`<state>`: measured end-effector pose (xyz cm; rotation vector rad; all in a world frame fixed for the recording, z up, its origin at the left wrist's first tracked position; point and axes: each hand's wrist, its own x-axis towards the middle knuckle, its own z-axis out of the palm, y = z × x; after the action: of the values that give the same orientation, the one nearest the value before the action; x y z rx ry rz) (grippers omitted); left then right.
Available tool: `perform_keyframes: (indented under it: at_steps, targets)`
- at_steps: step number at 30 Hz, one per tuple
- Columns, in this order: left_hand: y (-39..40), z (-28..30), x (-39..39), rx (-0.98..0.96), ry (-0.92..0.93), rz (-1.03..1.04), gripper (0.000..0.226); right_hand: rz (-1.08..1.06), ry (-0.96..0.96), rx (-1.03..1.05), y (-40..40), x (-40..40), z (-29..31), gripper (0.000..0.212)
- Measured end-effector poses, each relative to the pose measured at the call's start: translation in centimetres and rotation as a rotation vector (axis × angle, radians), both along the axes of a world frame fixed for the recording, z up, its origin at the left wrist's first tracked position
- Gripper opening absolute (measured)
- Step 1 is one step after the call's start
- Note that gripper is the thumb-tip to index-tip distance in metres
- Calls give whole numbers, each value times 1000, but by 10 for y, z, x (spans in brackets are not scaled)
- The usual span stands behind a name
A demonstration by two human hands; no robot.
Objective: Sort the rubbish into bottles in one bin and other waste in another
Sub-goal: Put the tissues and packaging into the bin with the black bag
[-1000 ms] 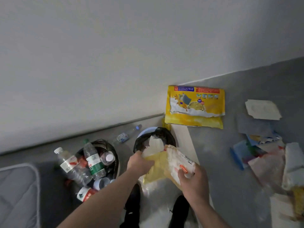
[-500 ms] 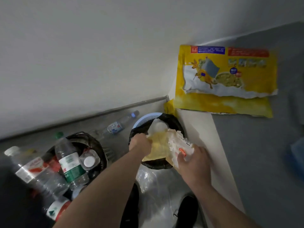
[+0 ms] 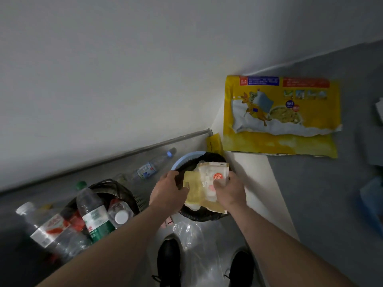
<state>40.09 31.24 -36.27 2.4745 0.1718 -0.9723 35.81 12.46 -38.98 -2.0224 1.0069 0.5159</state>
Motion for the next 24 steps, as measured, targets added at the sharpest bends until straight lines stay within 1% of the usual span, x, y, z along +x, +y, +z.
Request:
perform_keyframes:
  at_steps: [2, 4, 7, 9, 10, 12, 14, 17, 20, 21, 22, 23, 24]
  targets:
    - [5, 0, -1, 13, 5, -29, 65, -11, 47, 21, 1, 4, -17, 48]
    - [10, -1, -3, 25, -1, -60, 67, 7, 75, -1, 2, 4, -30, 71]
    - [10, 1, -8, 25, -20, -98, 68, 83, 96, -92, -1, -2, -33, 104]
    - [9, 7, -11, 17, -30, -104, 67, 147, 82, -141, -4, -8, -27, 116]
    - [8, 11, -13, 14, -34, -107, 67, 154, 57, -130, -5, -11, -27, 117]
    - [9, 18, -18, 14, -35, -111, 66, 120, 10, -35, -5, -15, -20, 111]
    - [13, 23, -22, 27, -33, -118, 65, 96, -23, 8, -6, -18, -15, 95]
    - [18, 20, -26, 54, -11, -102, 65, 132, -84, -26, -3, -19, -9, 65]
    - [21, 12, -32, 56, 13, -74, 65, 100, -132, 55, 2, -20, -11, 41]
    - [22, 8, -33, 57, 16, -71, 65, 78, -153, 63, 4, -20, -12, 37]
    - [22, 5, -35, 60, 14, -70, 64, 55, -176, 71, 6, -20, -14, 37]
    - [23, 3, -38, 64, 13, -70, 64, 52, -183, 79, 8, -20, -16, 42]
    - [23, 1, -40, 66, 8, -66, 64, 79, -177, 85, 10, -20, -17, 52]
